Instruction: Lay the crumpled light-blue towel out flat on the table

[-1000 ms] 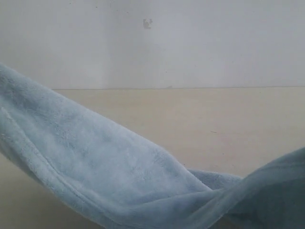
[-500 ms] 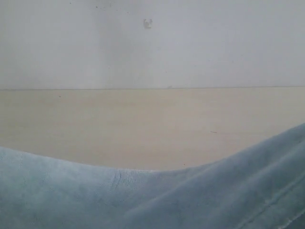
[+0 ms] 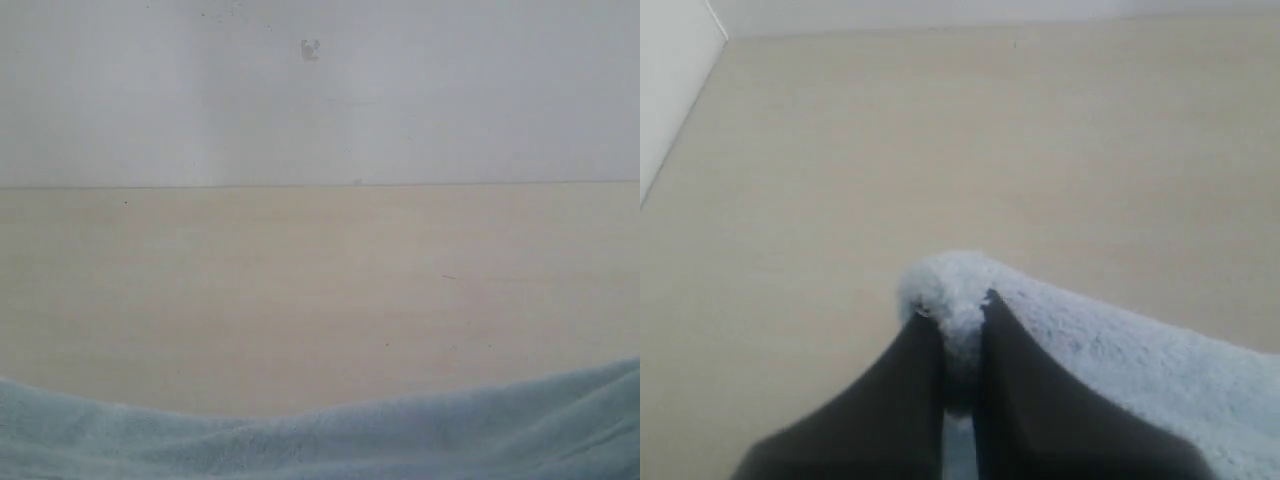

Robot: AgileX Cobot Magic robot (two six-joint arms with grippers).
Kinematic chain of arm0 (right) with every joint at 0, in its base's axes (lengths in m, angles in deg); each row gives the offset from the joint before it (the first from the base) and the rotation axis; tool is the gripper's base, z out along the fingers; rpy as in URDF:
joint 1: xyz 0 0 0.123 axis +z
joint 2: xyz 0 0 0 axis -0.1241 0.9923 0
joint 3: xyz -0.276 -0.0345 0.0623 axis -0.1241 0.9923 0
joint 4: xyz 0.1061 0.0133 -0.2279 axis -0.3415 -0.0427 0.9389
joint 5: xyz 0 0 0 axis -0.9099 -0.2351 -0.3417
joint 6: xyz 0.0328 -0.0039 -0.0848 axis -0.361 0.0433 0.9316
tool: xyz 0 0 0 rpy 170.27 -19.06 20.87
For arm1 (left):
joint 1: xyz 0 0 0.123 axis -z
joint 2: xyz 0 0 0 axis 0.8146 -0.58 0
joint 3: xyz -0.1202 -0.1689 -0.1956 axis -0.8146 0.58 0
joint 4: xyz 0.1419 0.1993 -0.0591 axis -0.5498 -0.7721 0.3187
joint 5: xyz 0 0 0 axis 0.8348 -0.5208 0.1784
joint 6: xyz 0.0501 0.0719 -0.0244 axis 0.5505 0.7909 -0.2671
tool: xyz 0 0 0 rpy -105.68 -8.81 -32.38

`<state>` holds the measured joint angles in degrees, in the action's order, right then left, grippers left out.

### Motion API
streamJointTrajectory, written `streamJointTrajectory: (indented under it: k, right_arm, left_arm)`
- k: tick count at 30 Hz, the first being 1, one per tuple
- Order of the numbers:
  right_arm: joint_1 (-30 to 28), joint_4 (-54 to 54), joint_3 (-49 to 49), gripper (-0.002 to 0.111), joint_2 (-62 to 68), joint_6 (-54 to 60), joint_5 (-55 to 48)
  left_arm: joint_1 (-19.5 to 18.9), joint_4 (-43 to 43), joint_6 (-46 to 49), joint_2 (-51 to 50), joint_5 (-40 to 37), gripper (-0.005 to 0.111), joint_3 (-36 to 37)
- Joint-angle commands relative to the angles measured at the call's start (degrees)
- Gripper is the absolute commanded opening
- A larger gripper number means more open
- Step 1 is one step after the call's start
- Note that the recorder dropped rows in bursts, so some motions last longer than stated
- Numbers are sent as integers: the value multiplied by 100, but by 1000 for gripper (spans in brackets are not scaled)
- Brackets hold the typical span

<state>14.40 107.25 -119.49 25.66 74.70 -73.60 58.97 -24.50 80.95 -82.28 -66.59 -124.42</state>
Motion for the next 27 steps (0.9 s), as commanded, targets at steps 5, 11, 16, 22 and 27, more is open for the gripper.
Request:
streamJointTrajectory:
  k: [5,11,16,22,27]
  right_arm:
    - [-879,69,707,0,3665,-523,3273]
    - [-2277,-4176,-1397,0,5955,3234,3829]
    - [-2504,-5148,-3130,14,7150,3713,2863]
    - [-2561,-5345,-3847,73,7660,3610,2278]
    - [-2561,-5286,-3847,53,7270,3711,2160]
  left_arm:
    - [11,-51,-389,-3499,2041,4,289]
    - [-24,-565,-1358,-5236,3306,7,-1240]
    - [-403,-522,-1860,-6159,3370,44,-2176]
    - [-654,-745,-2010,-6686,2510,70,-2138]
    - [-654,-821,-1985,-6256,2486,70,-1747]
